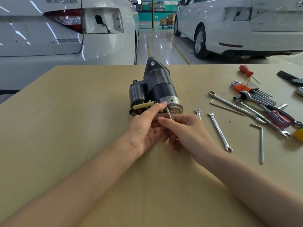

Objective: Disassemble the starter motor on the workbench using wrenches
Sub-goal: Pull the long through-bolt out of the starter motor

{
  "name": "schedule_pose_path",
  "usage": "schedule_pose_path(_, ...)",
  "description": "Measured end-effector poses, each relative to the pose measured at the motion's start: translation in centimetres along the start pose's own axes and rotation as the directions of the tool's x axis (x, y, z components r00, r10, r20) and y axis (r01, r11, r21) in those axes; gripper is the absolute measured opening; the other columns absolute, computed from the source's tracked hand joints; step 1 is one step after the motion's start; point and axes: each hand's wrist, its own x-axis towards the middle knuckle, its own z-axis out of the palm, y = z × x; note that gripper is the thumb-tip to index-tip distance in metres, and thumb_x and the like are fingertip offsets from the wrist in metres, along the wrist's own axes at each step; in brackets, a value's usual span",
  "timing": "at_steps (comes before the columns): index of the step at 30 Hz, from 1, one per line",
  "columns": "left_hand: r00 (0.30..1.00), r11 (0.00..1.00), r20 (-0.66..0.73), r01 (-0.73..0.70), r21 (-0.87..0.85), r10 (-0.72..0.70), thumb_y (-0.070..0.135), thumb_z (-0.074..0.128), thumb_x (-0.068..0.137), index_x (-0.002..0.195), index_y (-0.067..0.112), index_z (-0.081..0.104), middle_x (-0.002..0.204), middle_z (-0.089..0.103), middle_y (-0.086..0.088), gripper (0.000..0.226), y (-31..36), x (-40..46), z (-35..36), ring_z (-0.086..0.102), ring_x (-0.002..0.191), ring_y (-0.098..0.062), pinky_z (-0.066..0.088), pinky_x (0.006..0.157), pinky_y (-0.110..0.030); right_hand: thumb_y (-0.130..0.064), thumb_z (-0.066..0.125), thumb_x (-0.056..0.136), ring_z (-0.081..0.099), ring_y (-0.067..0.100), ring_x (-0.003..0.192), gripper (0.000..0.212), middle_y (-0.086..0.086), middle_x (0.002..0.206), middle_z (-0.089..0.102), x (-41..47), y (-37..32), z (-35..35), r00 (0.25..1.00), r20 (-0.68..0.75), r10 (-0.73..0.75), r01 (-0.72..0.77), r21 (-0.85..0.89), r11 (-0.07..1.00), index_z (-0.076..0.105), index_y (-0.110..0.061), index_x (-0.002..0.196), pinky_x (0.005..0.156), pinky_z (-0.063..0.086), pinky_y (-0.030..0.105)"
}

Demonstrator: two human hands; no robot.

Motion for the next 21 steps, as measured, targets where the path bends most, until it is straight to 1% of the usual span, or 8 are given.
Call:
schedule_pose_path(2,1.000,1.000,0.000,0.002,-0.020,-0.002,0.025,0.067,0.085,0.098,-0.001,0.069,0.086,0.072,-0.017,0.030,0.0,0.1,0.0,0.068,0.069,-0.022,0.057,0.063,-0.029,-0.022,0.053,0.093,0.047,0.013,0.034,0.039,0.008,0.048,0.060,-0.6,-0.2,0.2,0.999,0.024,-0.023,0.026,-0.166,0.986,0.061,-0.009,0.058,0.038,0.035,0.020)
schedule_pose_path(4,1.000,0.999,0.019,0.021,-0.035,-0.021,0.026,0.062,0.089,0.085,0.001,0.075,0.090,0.073,-0.019,0.029,0.0,0.0,-0.1,0.070,0.079,-0.024,0.058,0.079,-0.035,-0.018,0.045,0.091,0.043,0.006,0.033,0.048,0.001,0.039,0.054,-1.3,-0.6,0.1,0.999,0.046,-0.028,0.043,-0.370,0.928,0.053,-0.013,0.044,0.038,0.034,0.018)
schedule_pose_path(7,0.995,0.999,0.092,0.039,-0.029,-0.036,0.027,0.058,0.090,0.082,-0.002,0.074,0.092,0.073,-0.021,0.034,0.0,0.0,-0.5,0.072,0.083,-0.025,0.058,0.081,-0.034,-0.017,0.041,0.087,0.040,0.005,0.029,0.050,-0.001,0.037,0.054,-2.1,-2.3,-1.0,0.964,0.216,0.154,0.000,-0.580,0.814,0.050,-0.014,0.037,0.036,0.031,0.014)
schedule_pose_path(11,0.982,0.999,0.187,0.040,0.003,-0.040,0.019,0.062,0.080,0.098,-0.005,0.069,0.100,0.071,-0.023,0.031,0.1,-0.2,-1.0,0.072,0.086,-0.027,0.060,0.073,-0.033,-0.024,0.038,0.089,0.039,0.010,0.030,0.046,0.004,0.050,0.063,-2.8,-4.1,-1.8,0.683,0.459,0.568,-0.005,-0.775,0.632,0.057,-0.012,0.050,0.044,0.036,0.019)
schedule_pose_path(15,0.948,0.990,0.304,0.061,0.124,-0.096,0.018,0.064,0.075,0.084,0.008,0.078,0.089,0.075,-0.013,0.019,0.7,-0.6,-1.7,0.073,0.075,-0.022,0.058,0.062,-0.027,-0.028,0.040,0.092,0.041,0.009,0.032,0.045,0.008,0.057,0.063,-2.7,-4.4,-2.3,0.521,0.528,0.670,0.061,-0.807,0.588,0.066,-0.002,0.066,0.050,0.032,0.027)
schedule_pose_path(18,0.887,0.973,0.451,-0.010,0.232,-0.099,0.021,0.068,0.076,0.083,0.015,0.079,0.087,0.075,-0.008,0.014,1.6,-1.3,-2.2,0.074,0.076,-0.021,0.057,0.063,-0.025,-0.036,0.044,0.097,0.045,0.008,0.033,0.048,0.019,0.061,0.062,-2.6,-4.7,-2.8,0.414,0.624,0.663,0.118,-0.759,0.640,0.069,0.003,0.082,0.048,0.030,0.028)
schedule_pose_path(19,0.872,0.971,0.486,-0.063,0.229,-0.058,0.022,0.070,0.075,0.083,0.016,0.079,0.087,0.076,-0.007,0.014,2.0,-1.5,-2.3,0.074,0.076,-0.020,0.057,0.063,-0.025,-0.039,0.046,0.098,0.046,0.007,0.034,0.048,0.018,0.062,0.063,-2.5,-4.6,-2.9,0.427,0.655,0.623,0.117,-0.723,0.681,0.069,0.002,0.084,0.047,0.029,0.029)
schedule_pose_path(21,0.861,0.975,0.503,-0.169,0.147,0.074,0.022,0.070,0.074,0.081,0.017,0.079,0.084,0.076,-0.006,0.013,2.7,-1.7,-2.3,0.074,0.074,-0.019,0.057,0.061,-0.024,-0.040,0.049,0.097,0.049,0.008,0.036,0.042,0.007,0.064,0.066,-2.2,-4.3,-2.8,0.531,0.693,0.488,0.117,-0.630,0.768,0.070,-0.005,0.088,0.046,0.031,0.028)
